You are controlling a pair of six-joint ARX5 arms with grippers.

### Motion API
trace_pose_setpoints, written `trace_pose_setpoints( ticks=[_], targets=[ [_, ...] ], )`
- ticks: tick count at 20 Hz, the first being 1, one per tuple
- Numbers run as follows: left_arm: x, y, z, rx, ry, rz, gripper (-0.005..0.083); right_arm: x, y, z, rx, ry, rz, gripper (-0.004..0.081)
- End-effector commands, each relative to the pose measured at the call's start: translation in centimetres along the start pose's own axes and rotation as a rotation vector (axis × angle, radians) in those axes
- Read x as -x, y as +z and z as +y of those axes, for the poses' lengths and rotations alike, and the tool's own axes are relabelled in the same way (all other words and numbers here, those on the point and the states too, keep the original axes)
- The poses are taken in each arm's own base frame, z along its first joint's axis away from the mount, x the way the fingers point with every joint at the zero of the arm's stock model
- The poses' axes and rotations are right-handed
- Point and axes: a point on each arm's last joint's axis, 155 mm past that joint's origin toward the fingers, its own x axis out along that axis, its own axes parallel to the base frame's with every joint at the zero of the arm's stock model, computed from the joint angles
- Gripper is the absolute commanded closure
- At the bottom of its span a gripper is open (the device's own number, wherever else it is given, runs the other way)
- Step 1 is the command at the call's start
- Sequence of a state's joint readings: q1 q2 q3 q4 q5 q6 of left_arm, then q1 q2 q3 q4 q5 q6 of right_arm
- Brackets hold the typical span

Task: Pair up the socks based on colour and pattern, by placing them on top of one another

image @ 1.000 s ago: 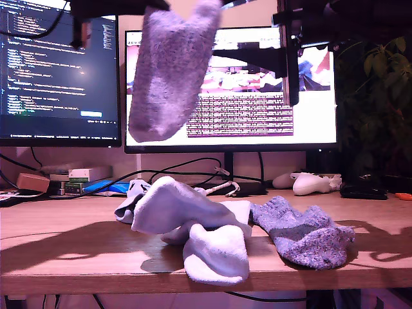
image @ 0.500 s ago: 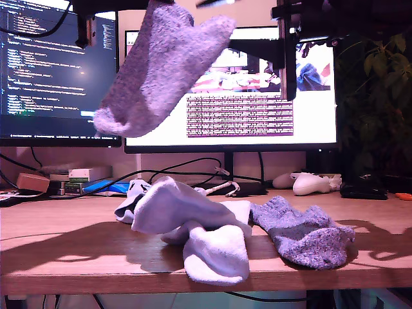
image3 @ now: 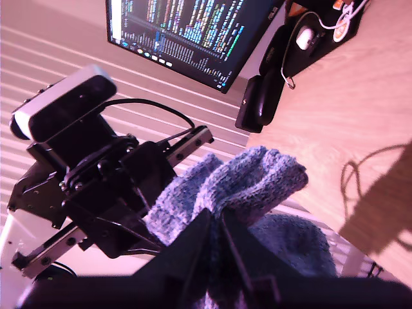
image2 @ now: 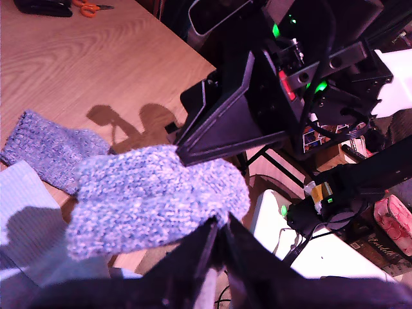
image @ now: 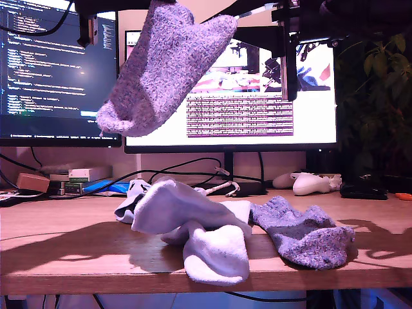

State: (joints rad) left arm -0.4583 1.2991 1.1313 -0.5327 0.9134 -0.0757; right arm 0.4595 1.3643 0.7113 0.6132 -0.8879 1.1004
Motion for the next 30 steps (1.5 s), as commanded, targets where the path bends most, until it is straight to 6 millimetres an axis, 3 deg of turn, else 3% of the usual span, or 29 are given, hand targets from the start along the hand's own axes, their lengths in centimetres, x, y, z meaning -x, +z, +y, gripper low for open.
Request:
trace_pose_setpoints(
  ticks=[1,4,6,10,14,18,21,30],
  targets=[
    [0.2,0.6,-0.2,-0.020,0.010,-0.013,0.0737,0.1,0.1,0.5,0.030,0.018,-0.002,0.0781],
    [0.6,0.7,0.5,-0.011,0.029,-0.020,0.0573,0.7,0.5,0.0,0.042,0.007,-0.002,0.0781],
    [0.9,0.5,0.9,0.007,0.040,-0.017,0.0537,1.2,0.7,-0.1,0.039,0.007,0.004,0.0781],
    [2.0,-0.1,3.0,0.001,0.115,-0.008,0.0538,2.5,0.7,0.4,0.091,-0.019,0.003,0.0781],
    [3.2,-0.1,4.9,0.008,0.187,-0.017,0.0543,4.6,0.4,-1.0,0.148,-0.157,-0.025,0.0781],
    [3.8,-0.1,5.8,-0.002,0.218,-0.021,0.0543,6.6,-0.8,-2.1,0.160,-0.281,-0.023,0.0781],
    [3.9,-0.4,6.2,-0.016,0.242,-0.008,0.0543,7.5,-1.5,-1.8,0.172,-0.315,-0.024,0.0781],
    [4.3,-0.5,7.6,-0.035,0.311,0.003,0.0543,8.3,-1.8,-6.1,0.179,-0.471,-0.003,0.0781]
  ],
)
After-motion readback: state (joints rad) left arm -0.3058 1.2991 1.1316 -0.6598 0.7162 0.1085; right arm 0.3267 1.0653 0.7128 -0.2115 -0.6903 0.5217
